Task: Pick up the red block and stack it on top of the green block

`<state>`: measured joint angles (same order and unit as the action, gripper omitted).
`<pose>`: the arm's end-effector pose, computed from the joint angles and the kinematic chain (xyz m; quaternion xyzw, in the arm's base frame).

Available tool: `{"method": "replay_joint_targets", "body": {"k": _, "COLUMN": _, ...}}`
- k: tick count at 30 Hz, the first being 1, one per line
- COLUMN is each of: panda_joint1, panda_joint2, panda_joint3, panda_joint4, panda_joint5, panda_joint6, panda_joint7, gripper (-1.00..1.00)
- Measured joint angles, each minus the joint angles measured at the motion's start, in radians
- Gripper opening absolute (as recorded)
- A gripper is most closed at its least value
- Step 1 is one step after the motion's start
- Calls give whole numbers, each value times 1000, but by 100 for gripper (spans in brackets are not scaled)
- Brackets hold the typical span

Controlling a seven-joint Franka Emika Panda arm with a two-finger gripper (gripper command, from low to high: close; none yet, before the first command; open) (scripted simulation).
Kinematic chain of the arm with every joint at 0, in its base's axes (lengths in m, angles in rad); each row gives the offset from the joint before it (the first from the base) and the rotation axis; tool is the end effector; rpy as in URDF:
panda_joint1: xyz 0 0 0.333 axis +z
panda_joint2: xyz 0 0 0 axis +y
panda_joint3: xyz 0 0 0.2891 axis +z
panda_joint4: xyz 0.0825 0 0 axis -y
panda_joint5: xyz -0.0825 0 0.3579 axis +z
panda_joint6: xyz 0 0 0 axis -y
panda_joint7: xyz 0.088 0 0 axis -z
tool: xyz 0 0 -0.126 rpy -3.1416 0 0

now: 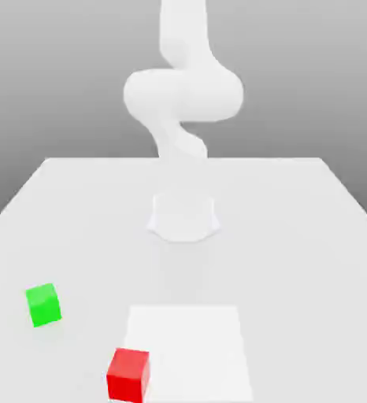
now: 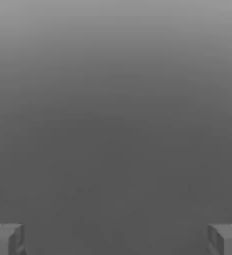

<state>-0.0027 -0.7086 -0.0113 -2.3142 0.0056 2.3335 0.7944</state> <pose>0.3845 -0.0064 0.6407 -0.8587 0.3686 -0.3267 0.1414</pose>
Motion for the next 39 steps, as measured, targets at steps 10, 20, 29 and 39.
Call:
{"method": "replay_joint_targets", "body": {"k": 10, "panda_joint1": -11, "panda_joint2": 369, "panda_joint3": -46, "panda_joint4": -58, "panda_joint5": 22, "panda_joint6": 137, "panda_joint7": -23, "gripper": 0}}
{"method": "replay_joint_targets", "body": {"k": 20, "panda_joint1": -41, "panda_joint2": 731, "panda_joint3": -77, "panda_joint4": -115, "panda_joint5": 43, "panda_joint6": 271, "panda_joint7": -45, "gripper": 0}}
{"method": "replay_joint_targets", "body": {"k": 29, "panda_joint1": -73, "panda_joint2": 1057, "panda_joint3": -65, "panda_joint4": -125, "panda_joint5": 69, "panda_joint6": 453, "panda_joint7": -69, "gripper": 0}}
{"method": "replay_joint_targets", "body": {"k": 39, "panda_joint1": -74, "panda_joint2": 1043, "panda_joint3": -66, "panda_joint4": -127, "panda_joint5": 64, "panda_joint6": 440, "panda_joint7": -65, "gripper": -100}}
